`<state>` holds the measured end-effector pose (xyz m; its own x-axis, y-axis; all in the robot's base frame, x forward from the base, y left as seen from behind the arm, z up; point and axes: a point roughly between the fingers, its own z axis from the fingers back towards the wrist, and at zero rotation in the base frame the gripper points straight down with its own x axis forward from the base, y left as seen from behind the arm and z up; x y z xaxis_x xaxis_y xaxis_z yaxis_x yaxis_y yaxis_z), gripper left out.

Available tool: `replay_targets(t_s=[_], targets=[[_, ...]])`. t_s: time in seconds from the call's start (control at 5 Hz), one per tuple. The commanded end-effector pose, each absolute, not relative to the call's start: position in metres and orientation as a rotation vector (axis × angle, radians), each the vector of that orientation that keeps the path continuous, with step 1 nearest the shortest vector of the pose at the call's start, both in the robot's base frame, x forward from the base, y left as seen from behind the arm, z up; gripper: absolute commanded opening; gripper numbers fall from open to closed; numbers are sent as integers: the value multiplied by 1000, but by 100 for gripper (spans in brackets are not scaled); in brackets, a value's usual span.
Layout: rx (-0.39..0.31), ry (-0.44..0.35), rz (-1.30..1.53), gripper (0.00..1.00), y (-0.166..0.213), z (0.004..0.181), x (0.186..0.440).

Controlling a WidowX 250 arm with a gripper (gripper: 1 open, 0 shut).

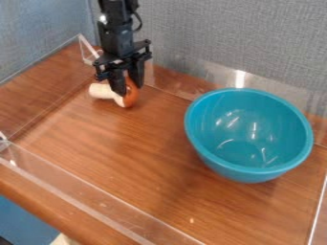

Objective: Put the mushroom in the blue bowl

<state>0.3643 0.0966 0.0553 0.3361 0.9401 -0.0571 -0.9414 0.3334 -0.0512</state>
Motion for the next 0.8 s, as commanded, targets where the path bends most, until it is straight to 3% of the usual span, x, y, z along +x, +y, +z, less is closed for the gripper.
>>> replay_targets(t_s=[0.0,0.6], targets=[[-117,-89,1203,0,92,97,375],[-115,-98,1274,0,92,115,375]])
